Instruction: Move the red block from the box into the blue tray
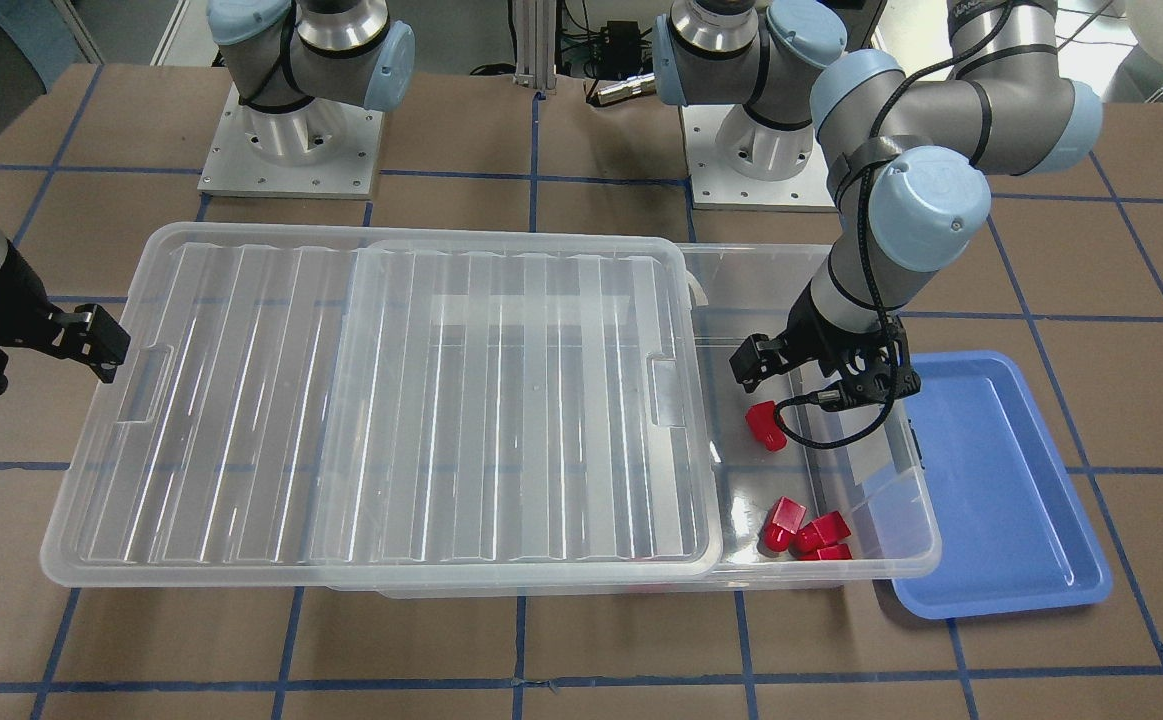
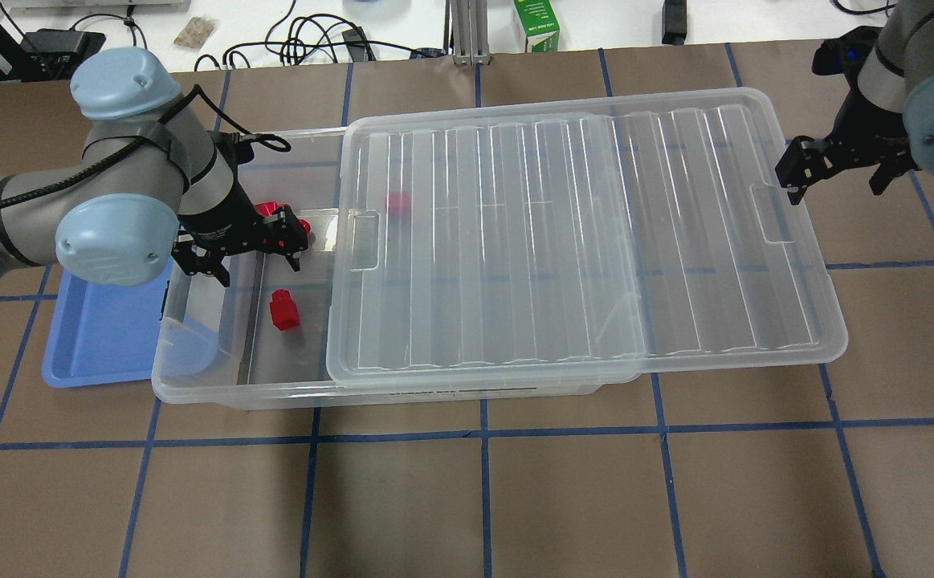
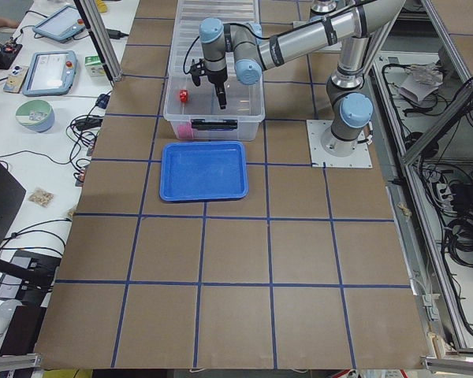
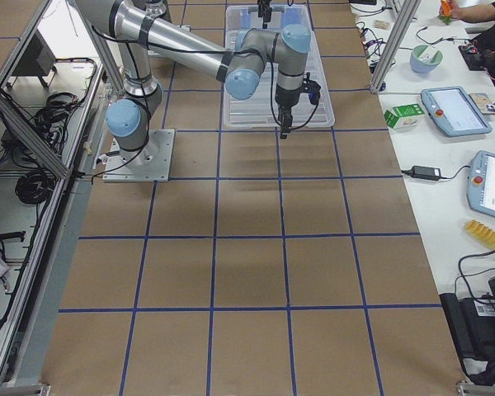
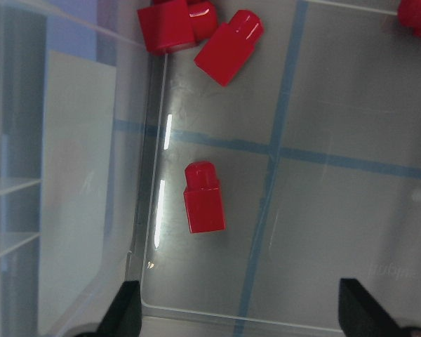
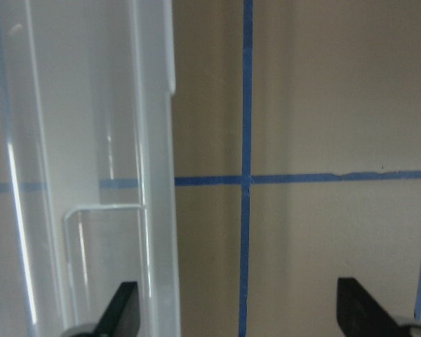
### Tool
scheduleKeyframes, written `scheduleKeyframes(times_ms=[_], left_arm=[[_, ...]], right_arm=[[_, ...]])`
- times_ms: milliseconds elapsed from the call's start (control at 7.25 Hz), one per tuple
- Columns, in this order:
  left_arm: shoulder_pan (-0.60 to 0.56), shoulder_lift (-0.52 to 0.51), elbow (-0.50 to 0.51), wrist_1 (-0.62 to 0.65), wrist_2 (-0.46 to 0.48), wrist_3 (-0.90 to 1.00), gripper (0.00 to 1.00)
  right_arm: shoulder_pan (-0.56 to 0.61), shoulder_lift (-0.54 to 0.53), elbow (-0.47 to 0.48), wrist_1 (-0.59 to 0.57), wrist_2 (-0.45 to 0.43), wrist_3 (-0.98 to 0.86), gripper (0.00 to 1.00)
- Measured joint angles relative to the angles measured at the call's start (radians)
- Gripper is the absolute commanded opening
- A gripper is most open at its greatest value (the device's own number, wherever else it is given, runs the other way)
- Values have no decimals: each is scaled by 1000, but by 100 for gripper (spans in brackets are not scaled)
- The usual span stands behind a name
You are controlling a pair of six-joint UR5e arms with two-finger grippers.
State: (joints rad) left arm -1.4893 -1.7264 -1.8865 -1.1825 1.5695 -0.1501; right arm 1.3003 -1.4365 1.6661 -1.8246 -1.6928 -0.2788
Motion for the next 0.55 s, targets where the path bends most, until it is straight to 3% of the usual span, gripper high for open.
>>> scheduleKeyframes(times_ms=[276,552], left_arm=[[-3,-36,-32,60,-2,-58,100],[-13,-71,-72,123,-5,-87,100]], right_arm=[[15,-54,-136,206,77,23,100],[95,-131,-173,280,100,111,100]])
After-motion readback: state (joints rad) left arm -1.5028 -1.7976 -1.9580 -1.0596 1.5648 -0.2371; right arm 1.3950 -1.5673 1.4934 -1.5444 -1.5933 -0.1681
